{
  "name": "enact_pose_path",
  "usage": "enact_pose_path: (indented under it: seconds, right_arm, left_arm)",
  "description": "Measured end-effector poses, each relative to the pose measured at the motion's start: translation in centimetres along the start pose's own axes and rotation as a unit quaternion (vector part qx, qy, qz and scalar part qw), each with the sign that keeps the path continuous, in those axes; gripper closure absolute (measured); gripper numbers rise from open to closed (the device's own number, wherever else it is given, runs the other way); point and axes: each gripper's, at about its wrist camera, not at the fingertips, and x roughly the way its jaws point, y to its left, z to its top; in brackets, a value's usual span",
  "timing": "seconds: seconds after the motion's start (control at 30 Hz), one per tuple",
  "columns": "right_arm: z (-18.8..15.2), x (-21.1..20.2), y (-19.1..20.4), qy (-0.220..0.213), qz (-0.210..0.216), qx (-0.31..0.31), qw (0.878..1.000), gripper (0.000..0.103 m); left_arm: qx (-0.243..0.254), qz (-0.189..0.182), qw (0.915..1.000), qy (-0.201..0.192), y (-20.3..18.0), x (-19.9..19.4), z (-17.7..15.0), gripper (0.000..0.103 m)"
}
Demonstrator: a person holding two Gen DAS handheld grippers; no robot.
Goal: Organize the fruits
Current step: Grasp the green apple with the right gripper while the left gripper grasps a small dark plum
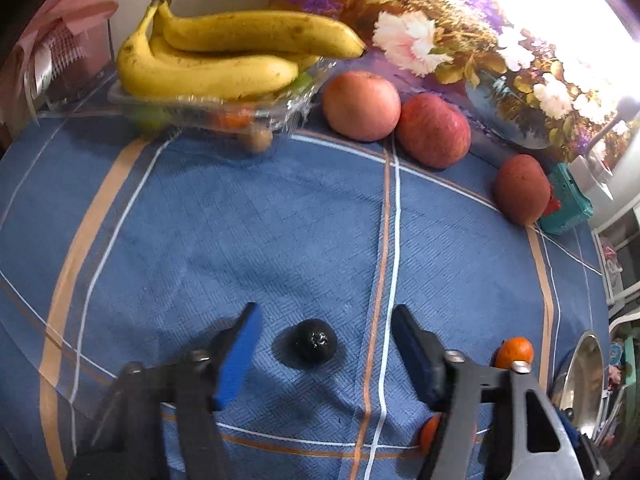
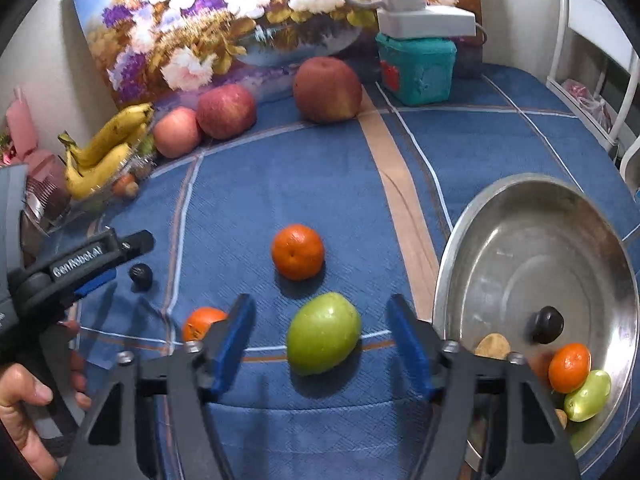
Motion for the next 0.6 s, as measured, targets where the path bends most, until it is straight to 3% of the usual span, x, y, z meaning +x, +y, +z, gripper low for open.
enact_pose_path:
  seconds: [0.27, 0.37, 0.43, 0.6]
  right_arm:
    - [-0.9, 1.5, -0.8, 0.031, -0.003, 0.012, 0.999, 0.045]
    - [-1.0, 1.6, -0.8, 0.033, 0.003, 0.015, 0.999, 0.048]
    - [-1.0, 1.5, -0.6, 0.031, 0.008, 0.012, 0.999, 0.058]
    - [-1.1, 1.3, -0.3, 0.029, 0.012, 0.006, 0.999, 0.058]
  left_arm:
    - [-0.014, 0.005, 0.9998, 0.016, 0.5, 1.0, -0.3, 0.076]
    - [-0.019, 0.001, 0.9997, 0.017, 0.7, 1.0, -0.3, 0.078]
    - [-0.022, -0.003, 0.9996, 0.018, 0.8, 1.1, -0.2, 0.078]
    - [-0.03, -0.003, 0.9992, 0.025, 1.1, 0.2, -0.4, 0.078]
